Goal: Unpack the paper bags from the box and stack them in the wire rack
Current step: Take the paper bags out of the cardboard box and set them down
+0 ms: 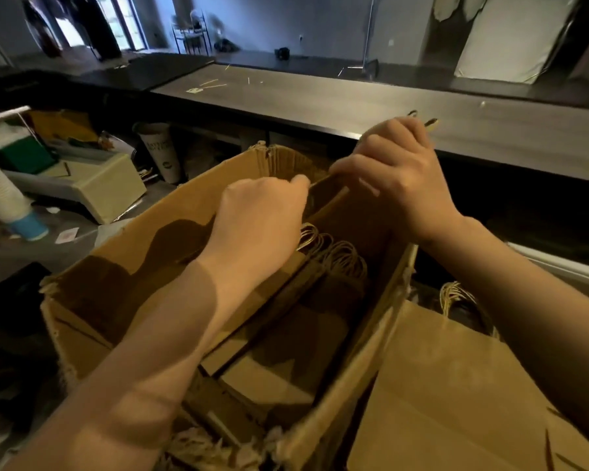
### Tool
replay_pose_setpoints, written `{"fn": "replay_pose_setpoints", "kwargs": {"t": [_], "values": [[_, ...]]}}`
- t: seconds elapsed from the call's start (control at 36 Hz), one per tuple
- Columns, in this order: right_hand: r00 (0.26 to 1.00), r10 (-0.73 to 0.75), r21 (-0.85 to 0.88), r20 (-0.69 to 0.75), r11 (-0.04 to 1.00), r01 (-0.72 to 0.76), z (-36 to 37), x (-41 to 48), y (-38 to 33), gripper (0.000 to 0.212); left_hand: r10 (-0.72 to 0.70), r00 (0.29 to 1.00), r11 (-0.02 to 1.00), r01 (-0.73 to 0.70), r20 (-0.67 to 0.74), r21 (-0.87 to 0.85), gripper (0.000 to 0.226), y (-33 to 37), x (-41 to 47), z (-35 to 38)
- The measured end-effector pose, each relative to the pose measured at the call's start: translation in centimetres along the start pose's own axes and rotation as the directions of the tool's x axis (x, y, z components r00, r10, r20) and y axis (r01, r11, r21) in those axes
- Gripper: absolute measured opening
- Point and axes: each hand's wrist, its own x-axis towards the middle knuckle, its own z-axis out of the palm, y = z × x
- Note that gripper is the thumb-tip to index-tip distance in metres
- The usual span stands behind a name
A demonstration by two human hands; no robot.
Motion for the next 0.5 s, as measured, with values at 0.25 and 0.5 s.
{"fn": "replay_pose_setpoints", "kwargs": {"t": [0.25, 0.5], "values": [[0.919, 0.364, 0.143, -0.154, 0.928, -0.344, -6.7, -4.7, 0.0, 0.029, 0.072, 0.952, 0.987, -0.111, -0.298, -0.115, 0.009, 8.6, -0.4, -3.0], [0.579, 0.813, 0.510, -0.059, 0.523, -0.683, -12.0, -11.0, -3.1, 0.066, 0.172, 0.915, 0.961, -0.236, -0.364, -0.140, 0.006, 18.7, -0.8, -1.9]]}}
